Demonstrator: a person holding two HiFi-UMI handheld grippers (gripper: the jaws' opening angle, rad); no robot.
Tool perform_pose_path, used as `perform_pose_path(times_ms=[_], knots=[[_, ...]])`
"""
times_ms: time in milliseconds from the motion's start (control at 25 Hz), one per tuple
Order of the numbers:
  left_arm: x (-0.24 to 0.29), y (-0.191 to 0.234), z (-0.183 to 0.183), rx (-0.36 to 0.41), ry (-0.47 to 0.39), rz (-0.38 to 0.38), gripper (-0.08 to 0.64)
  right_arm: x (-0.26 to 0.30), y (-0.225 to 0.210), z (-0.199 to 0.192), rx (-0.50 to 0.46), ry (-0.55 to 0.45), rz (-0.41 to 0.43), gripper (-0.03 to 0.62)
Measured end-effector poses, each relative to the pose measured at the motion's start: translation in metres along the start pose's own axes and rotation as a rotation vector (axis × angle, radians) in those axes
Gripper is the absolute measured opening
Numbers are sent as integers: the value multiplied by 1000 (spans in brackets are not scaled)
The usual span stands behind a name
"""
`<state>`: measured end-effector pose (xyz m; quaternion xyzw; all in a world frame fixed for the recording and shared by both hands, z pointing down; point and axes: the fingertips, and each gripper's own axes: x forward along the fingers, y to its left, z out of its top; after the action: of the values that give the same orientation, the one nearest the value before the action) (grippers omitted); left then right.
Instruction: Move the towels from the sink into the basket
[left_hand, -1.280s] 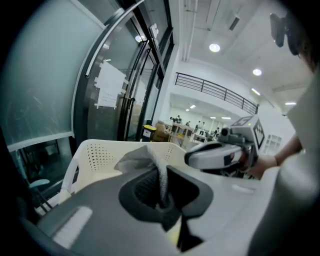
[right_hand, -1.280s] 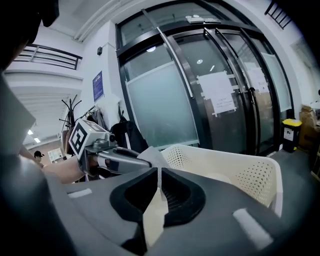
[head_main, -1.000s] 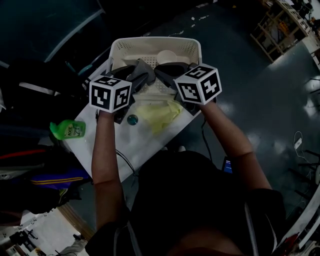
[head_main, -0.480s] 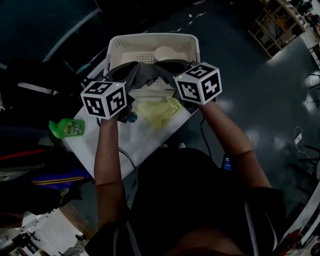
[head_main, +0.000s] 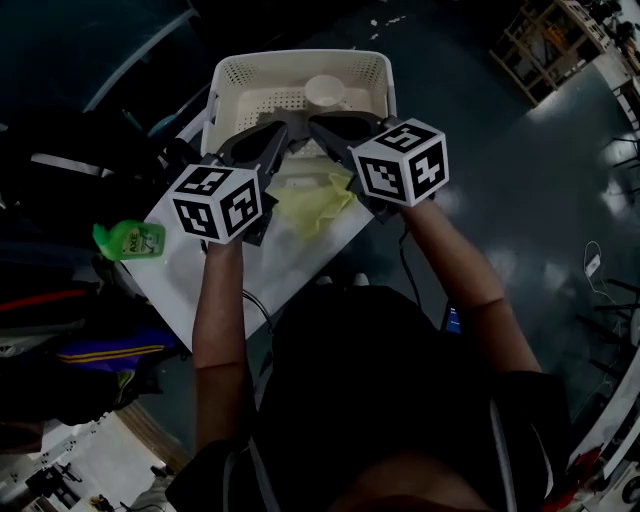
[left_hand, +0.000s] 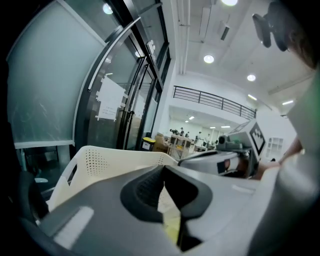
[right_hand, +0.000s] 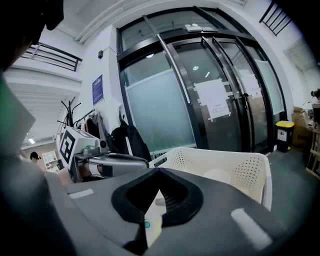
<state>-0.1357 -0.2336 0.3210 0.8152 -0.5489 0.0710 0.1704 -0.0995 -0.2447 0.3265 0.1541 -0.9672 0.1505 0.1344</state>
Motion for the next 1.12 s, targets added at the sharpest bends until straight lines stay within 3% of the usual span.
perform_pose_path(times_ms=[360,760,1120], knots=[[-15,-35,-19,-12,-17,-60,8,-28,14,-32,56,8,-13,0],[-14,-67,-70,-54,43,-131,8,-45,20,-76,116,41,-37,0],[-13,-67,-110,-100,87,-136,8,-46,19,-119,146,108,-62,0]])
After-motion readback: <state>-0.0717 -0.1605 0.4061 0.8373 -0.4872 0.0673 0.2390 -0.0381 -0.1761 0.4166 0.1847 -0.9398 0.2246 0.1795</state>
